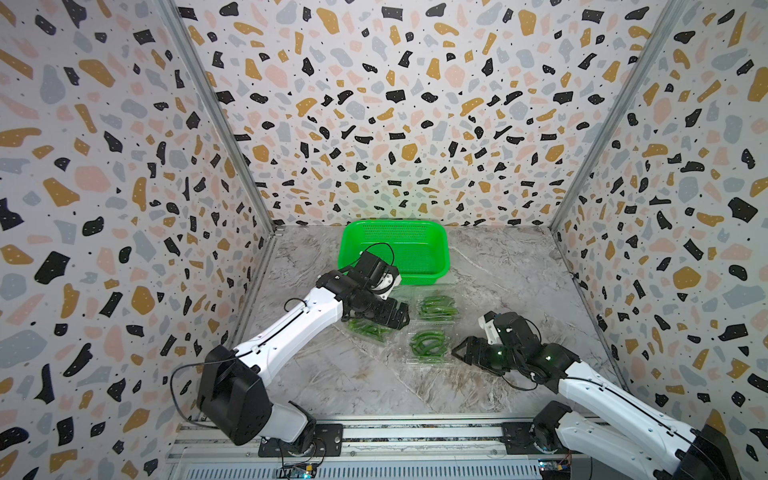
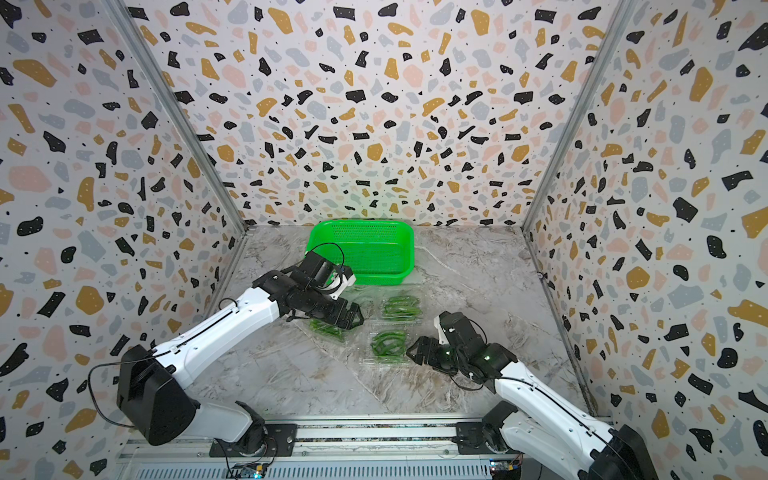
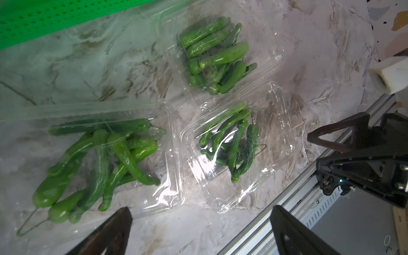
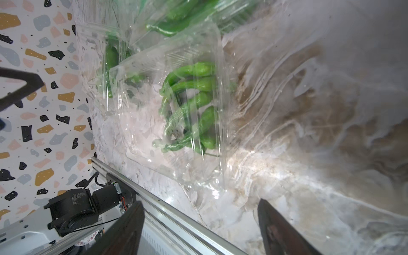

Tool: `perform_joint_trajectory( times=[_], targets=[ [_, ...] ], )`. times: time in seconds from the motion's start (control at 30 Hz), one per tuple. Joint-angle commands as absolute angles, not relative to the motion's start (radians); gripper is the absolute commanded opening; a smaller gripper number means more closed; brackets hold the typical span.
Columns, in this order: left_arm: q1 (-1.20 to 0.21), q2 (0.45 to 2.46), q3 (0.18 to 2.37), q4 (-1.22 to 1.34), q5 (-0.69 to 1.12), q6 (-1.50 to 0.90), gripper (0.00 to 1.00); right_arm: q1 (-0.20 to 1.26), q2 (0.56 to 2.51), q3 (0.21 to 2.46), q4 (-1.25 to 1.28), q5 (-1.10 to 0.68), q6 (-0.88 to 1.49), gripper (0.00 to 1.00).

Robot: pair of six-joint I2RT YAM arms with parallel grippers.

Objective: Take small green peppers out of containers
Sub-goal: Open the packing box at the center of the board.

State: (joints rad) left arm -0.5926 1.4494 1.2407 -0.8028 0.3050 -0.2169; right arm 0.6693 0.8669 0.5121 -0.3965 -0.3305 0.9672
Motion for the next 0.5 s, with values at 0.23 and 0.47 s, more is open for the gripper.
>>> perform_joint_trajectory(
  times=[0.23, 0.47],
  targets=[
    [-0.7, 1.576, 1.308, -0.677, 0.293, -0.144, 0.99, 0.803, 0.772, 0.377, -0.336, -0.267, 1.15, 0.64],
    [-0.735, 1.679, 1.344, -0.637, 0.297, -0.11, 0.99, 0.806, 0.77, 0.336, -0.262, -0.259, 1.209, 0.55]
  ],
)
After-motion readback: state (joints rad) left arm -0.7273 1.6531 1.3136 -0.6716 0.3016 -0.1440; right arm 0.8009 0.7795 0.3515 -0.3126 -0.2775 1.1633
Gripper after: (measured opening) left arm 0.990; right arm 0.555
